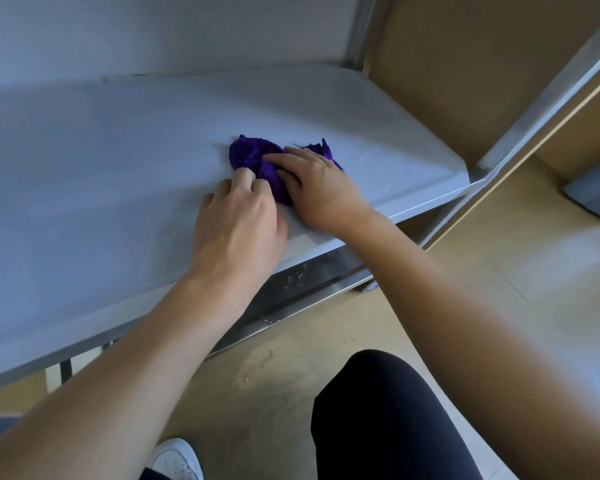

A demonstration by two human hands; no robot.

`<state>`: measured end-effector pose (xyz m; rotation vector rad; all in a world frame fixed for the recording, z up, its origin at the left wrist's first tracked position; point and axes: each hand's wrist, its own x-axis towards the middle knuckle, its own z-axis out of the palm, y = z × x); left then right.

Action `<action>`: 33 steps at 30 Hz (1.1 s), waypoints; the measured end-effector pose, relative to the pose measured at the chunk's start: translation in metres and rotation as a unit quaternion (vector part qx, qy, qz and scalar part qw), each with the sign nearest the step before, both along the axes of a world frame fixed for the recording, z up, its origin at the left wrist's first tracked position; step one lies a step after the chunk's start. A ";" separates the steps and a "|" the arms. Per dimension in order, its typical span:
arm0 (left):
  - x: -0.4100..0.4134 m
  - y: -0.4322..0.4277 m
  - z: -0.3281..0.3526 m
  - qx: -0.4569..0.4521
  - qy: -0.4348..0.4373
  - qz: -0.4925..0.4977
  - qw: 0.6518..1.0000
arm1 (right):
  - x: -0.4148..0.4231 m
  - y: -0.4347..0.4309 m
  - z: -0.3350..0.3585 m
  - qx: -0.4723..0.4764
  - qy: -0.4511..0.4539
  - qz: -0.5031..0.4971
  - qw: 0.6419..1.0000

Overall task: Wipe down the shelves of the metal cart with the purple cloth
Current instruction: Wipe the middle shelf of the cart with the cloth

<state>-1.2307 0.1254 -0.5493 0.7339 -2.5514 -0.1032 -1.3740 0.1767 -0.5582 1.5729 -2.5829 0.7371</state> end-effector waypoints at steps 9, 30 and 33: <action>-0.019 0.004 -0.012 -0.012 0.005 -0.020 1.000 | -0.096 0.058 0.015 0.043 0.008 -0.084 0.996; -0.021 0.010 -0.012 -0.029 -0.008 -0.008 1.000 | -0.078 0.040 0.004 0.005 0.003 -0.064 0.998; -0.022 0.010 -0.013 -0.032 -0.003 -0.010 0.999 | -0.101 0.063 0.012 0.029 -0.014 -0.118 0.992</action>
